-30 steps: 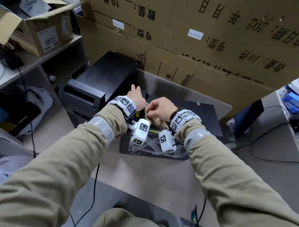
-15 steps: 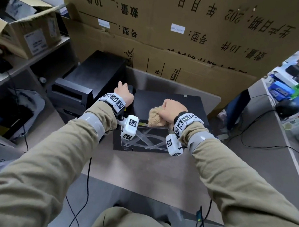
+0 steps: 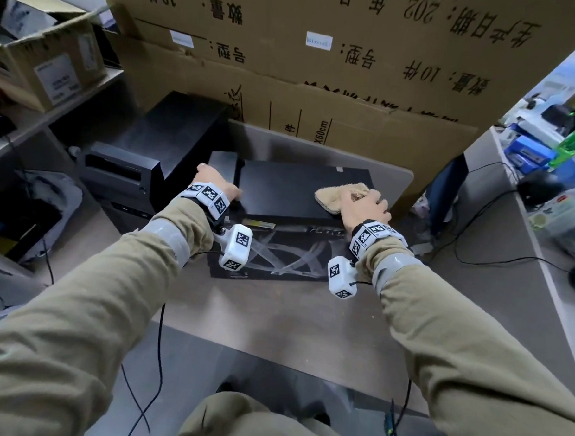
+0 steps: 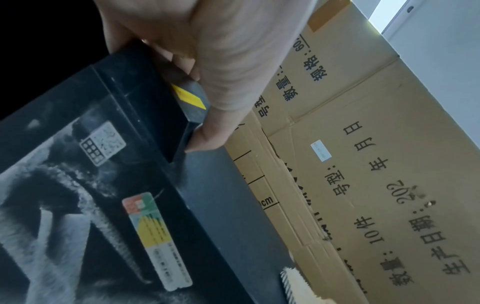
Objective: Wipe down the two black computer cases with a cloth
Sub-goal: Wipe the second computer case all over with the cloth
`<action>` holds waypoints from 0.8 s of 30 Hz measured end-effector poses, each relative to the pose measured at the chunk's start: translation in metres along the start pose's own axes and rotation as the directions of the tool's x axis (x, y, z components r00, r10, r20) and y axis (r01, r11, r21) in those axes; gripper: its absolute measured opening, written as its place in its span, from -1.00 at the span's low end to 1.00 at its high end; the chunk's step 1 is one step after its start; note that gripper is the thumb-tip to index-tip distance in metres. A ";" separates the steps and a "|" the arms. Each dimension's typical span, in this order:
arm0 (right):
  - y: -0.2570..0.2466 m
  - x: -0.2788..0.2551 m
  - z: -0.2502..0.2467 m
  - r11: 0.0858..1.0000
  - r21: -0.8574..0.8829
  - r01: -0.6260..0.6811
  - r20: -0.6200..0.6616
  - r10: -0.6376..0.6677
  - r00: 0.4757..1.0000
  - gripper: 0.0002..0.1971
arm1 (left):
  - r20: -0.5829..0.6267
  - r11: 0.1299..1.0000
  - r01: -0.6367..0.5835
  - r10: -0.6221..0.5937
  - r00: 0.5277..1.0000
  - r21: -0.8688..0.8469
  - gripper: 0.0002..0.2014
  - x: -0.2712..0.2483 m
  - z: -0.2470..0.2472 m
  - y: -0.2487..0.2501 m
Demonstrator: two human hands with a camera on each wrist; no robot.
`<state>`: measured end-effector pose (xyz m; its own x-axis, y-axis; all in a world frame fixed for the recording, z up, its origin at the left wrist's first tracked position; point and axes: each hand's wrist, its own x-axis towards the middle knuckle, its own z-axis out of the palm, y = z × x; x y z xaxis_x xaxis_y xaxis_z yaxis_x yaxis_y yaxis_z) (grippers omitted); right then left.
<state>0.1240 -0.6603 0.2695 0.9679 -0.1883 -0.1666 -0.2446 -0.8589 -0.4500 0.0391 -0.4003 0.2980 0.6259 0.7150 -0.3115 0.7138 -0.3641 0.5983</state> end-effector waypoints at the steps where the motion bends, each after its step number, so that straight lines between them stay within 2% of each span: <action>1: 0.003 0.000 -0.001 1.000 0.026 -0.017 0.019 0.017 1.000 -0.22 | -0.004 1.000 0.000 0.000 1.000 0.011 -0.09 0.000 0.000 -0.001; 4: 0.013 0.003 -0.003 0.999 0.039 -0.013 0.007 0.013 1.000 -0.21 | -0.044 0.999 -0.006 0.008 0.999 0.042 -0.18 -0.004 0.000 -0.002; 9: 0.012 0.005 -0.003 0.998 0.038 -0.053 -0.012 0.054 0.998 -0.39 | -0.057 0.999 -0.017 0.020 0.998 0.049 -0.20 -0.009 0.000 -0.006; 13: 0.014 0.002 0.001 0.996 -0.018 -0.092 -0.082 0.090 0.993 -0.56 | -0.036 0.999 -0.042 0.043 0.998 0.008 -0.09 -0.006 0.001 -0.007; 17: 0.009 -0.011 0.001 0.978 -0.007 -0.208 -0.109 0.206 0.972 -0.50 | 0.026 0.996 -0.079 0.080 0.996 -0.029 0.01 -0.001 -0.001 -0.007; 24: 0.014 -0.029 0.006 0.930 -0.005 -0.368 -0.179 0.361 0.915 -0.50 | 0.127 0.984 -0.173 0.176 0.976 -0.034 0.01 0.008 -0.004 -0.010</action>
<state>0.0925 -0.6640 0.2630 0.8079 -0.5677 -0.1583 -0.5833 -0.7315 -0.3532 0.0353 -0.3887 0.2925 0.7765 0.5582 -0.2924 0.5834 -0.4615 0.6683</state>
